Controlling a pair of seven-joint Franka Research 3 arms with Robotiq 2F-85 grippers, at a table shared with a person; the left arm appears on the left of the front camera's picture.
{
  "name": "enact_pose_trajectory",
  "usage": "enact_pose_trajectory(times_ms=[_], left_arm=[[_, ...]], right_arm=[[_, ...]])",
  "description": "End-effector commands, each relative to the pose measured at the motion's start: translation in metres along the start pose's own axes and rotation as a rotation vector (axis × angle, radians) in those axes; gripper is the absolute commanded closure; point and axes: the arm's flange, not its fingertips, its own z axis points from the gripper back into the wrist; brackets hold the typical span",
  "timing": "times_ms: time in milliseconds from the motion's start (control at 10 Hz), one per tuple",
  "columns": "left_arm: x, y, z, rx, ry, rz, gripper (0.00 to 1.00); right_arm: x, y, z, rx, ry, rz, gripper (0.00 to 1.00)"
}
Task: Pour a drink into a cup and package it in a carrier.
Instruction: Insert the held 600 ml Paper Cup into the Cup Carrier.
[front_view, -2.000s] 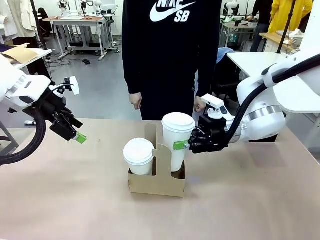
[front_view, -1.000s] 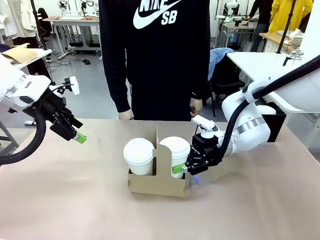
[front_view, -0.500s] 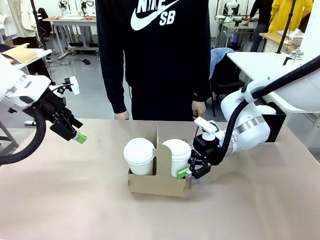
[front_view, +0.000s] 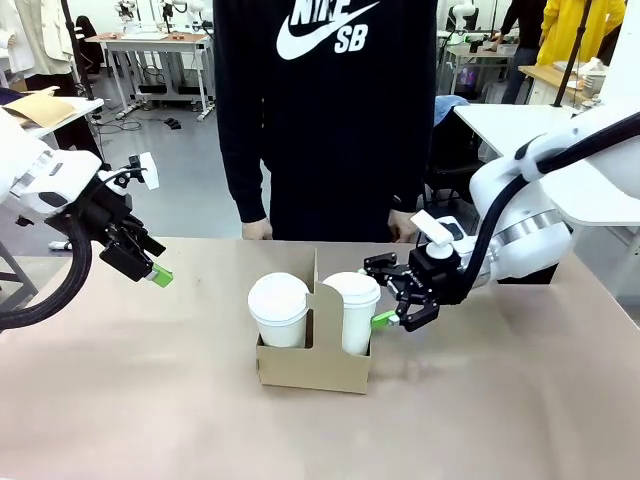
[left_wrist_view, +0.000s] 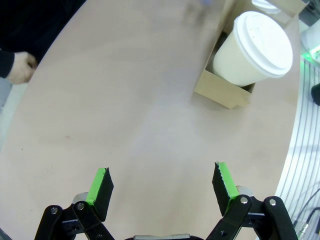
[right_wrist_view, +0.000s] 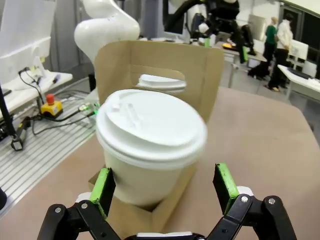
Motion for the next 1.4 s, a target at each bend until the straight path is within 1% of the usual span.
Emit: enact_pose_trajectory(times_ms=[0, 200, 300, 500, 600, 700, 800, 1000, 1100, 1200, 1300], left_arm=[[0.002, 0.001, 0.000, -0.010, -0.019, 0.009, 0.00], [0.002, 0.001, 0.000, -0.010, -0.019, 0.009, 0.00], [0.002, 0.001, 0.000, -0.010, -0.019, 0.009, 0.00], [0.002, 0.001, 0.000, -0.010, -0.019, 0.009, 0.00], [0.002, 0.001, 0.000, -0.010, -0.019, 0.009, 0.00], [0.002, 0.001, 0.000, -0.010, -0.019, 0.009, 0.00], [0.002, 0.001, 0.000, -0.010, -0.019, 0.009, 0.00], [0.002, 0.001, 0.000, -0.010, -0.019, 0.009, 0.00], [0.002, 0.001, 0.000, -0.010, -0.019, 0.009, 0.00], [0.002, 0.001, 0.000, -0.010, -0.019, 0.009, 0.00], [0.002, 0.001, 0.000, -0.010, -0.019, 0.009, 0.00]], right_arm=[[0.020, 0.016, 0.025, -0.041, 0.079, -0.033, 0.00], [0.049, 0.035, 0.069, -0.139, 0.177, -0.146, 0.00], [0.066, 0.050, 0.089, -0.222, 0.227, -0.215, 0.00], [0.106, 0.090, 0.131, -0.486, 0.332, -0.342, 0.00], [0.117, 0.107, 0.143, -0.591, 0.381, -0.411, 0.00], [0.121, 0.119, 0.150, -0.659, 0.413, -0.451, 0.00], [0.119, 0.126, 0.154, -0.697, 0.440, -0.490, 0.00], [0.114, 0.135, 0.160, -0.744, 0.463, -0.544, 0.00], [0.113, 0.137, 0.161, -0.752, 0.461, -0.553, 0.00], [0.115, 0.133, 0.158, -0.751, 0.424, -0.570, 0.00], [0.110, 0.136, 0.167, -0.750, 0.446, -0.513, 0.00]])
